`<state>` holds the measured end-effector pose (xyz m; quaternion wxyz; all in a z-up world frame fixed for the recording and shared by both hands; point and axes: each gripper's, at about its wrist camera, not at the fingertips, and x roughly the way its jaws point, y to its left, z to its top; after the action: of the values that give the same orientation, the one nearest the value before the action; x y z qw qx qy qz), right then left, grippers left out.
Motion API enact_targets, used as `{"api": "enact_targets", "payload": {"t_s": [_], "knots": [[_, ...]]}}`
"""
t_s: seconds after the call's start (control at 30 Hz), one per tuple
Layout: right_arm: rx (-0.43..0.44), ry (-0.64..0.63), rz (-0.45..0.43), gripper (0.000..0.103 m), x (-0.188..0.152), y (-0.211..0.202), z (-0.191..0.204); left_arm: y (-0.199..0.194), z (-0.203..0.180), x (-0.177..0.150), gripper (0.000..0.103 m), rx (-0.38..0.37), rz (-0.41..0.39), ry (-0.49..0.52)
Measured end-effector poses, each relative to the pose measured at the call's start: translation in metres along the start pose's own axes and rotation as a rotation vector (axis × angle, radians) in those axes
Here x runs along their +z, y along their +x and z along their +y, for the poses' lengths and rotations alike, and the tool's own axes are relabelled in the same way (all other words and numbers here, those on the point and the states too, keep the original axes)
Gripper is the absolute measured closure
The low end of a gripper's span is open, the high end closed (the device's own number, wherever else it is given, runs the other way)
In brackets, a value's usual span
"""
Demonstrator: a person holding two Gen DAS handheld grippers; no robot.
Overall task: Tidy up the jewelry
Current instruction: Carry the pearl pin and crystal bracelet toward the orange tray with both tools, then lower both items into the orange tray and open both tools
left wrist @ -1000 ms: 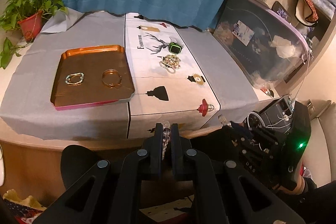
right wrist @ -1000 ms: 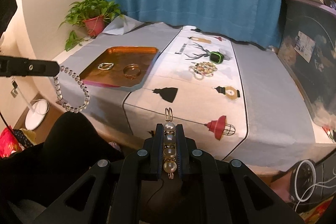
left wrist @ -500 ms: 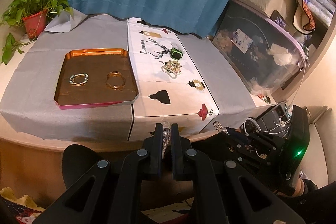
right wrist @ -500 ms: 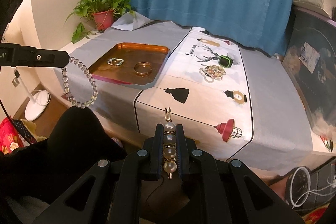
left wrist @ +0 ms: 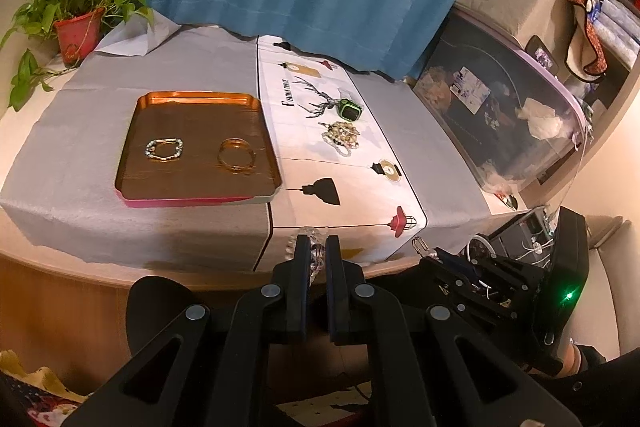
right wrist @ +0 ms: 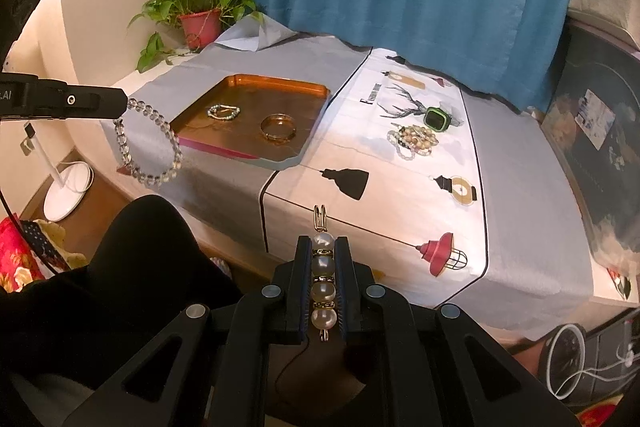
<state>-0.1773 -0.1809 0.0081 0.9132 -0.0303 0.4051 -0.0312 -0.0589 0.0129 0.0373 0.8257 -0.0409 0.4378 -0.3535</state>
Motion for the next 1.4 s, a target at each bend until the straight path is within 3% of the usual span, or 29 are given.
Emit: {"api": "enact_targets", "payload": {"t_s": [0.33,0.67,1.07,1.4], "knots": [[-0.001,-0.018,0.009,0.091,0.020,0.019,0.004,-0.003,0.029,0.020,0.098,0.032,-0.043,-0.045],[0.069,-0.049,-0.037,0.091,0.077,0.072,0.015,0.020,0.076,0.067,0.098,0.101,-0.070,-0.083],[0.221,-0.015,-0.041,0.091,0.166,0.194,0.026,0.106,0.139,0.142,0.098,0.196,-0.056,-0.108],[0.217,-0.001,0.015,0.091,0.194,0.279,0.026,0.173,0.179,0.171,0.098,0.267,-0.008,-0.119]]}}
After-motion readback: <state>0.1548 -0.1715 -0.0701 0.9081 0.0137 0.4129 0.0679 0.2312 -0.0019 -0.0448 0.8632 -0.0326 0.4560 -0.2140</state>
